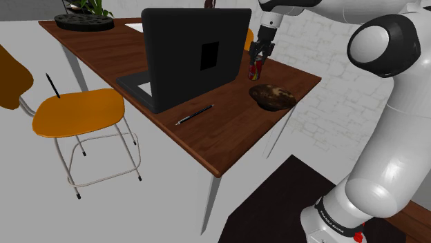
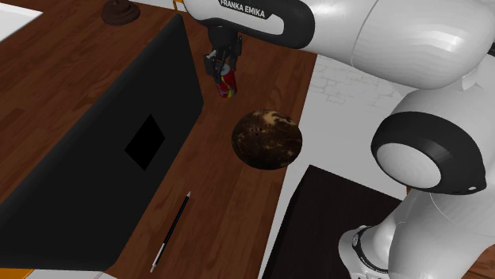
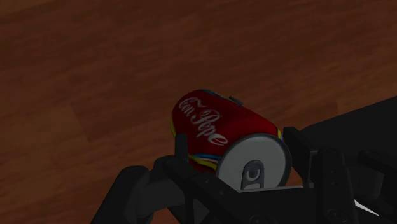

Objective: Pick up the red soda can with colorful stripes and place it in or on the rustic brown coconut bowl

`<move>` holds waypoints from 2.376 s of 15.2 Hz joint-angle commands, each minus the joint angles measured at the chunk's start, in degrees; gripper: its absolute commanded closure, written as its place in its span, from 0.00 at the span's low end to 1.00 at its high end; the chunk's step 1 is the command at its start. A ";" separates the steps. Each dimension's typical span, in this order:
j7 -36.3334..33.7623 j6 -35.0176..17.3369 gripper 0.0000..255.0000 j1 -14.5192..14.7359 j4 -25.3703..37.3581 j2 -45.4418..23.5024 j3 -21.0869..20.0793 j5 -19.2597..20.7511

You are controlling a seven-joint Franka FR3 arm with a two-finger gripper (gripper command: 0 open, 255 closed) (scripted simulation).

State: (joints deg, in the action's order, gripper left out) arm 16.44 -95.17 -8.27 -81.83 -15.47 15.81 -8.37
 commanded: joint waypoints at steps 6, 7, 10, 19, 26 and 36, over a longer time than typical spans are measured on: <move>0.00 0.00 1.00 0.01 -0.05 0.00 -0.01 -0.01; -0.05 0.82 1.00 -0.04 0.87 -0.10 0.00 -0.03; -0.19 3.33 1.00 -0.26 3.84 -0.56 0.04 -0.13; -0.54 11.60 1.00 -1.29 14.62 -3.14 0.15 -0.87; -0.87 19.45 1.00 -2.89 26.47 -7.21 0.14 -2.15; -5.11 15.30 1.00 3.11 3.32 12.74 -0.81 3.32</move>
State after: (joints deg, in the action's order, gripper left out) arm 12.23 -79.40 -6.01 -74.85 -6.08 15.36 -5.98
